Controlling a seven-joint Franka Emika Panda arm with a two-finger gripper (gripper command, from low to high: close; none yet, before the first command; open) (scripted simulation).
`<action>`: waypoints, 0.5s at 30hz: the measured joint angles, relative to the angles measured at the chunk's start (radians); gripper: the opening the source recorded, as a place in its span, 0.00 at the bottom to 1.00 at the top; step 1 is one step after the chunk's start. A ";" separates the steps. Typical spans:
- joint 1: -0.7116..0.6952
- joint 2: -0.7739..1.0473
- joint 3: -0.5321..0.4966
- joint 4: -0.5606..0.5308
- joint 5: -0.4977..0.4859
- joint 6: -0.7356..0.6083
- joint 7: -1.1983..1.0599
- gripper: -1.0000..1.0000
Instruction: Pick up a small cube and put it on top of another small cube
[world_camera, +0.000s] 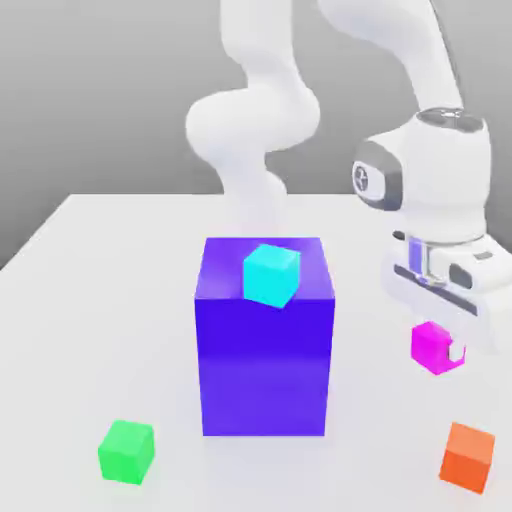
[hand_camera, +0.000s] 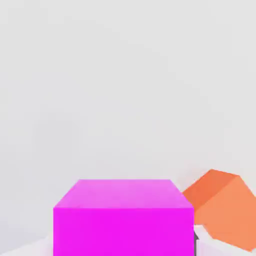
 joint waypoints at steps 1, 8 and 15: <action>-0.017 0.008 -0.006 0.024 0.007 -0.007 -0.037 0.00; -0.134 0.053 -0.050 0.166 0.032 -0.053 -0.280 0.00; -0.263 0.077 -0.105 0.263 0.019 -0.097 -0.510 0.00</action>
